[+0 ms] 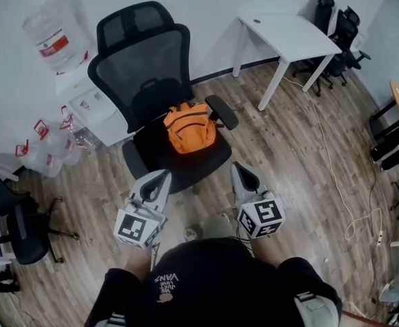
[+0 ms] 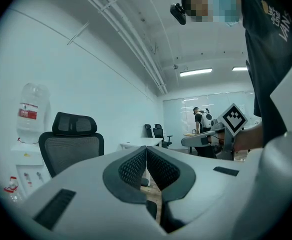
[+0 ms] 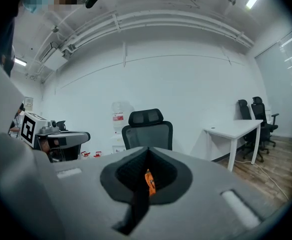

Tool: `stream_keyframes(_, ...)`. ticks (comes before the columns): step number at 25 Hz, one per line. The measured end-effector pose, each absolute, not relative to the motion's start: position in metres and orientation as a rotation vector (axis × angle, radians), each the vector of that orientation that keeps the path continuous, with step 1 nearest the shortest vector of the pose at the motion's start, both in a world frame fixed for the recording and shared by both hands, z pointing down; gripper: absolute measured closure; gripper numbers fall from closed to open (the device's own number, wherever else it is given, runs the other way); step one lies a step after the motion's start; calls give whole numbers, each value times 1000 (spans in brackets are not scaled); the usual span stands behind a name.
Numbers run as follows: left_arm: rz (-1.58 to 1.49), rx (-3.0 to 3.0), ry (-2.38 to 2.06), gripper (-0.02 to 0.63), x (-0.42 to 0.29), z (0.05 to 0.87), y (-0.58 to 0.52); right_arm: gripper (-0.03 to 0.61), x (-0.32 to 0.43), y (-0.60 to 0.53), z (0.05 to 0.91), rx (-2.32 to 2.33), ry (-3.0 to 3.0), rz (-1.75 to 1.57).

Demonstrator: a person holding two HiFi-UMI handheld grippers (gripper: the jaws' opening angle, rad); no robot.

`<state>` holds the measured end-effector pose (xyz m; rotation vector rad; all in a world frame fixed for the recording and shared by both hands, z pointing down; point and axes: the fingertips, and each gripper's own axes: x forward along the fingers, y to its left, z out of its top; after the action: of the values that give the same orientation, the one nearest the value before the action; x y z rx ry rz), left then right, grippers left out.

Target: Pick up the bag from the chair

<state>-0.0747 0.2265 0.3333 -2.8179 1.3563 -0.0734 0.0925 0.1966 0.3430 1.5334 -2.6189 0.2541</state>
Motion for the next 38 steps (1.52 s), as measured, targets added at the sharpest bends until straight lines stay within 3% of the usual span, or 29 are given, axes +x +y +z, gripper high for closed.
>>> stream_keyframes(38, -87, -2714, 1572, 611, -66, 344, 61, 581, 105, 12, 355, 1358, -2700, 241)
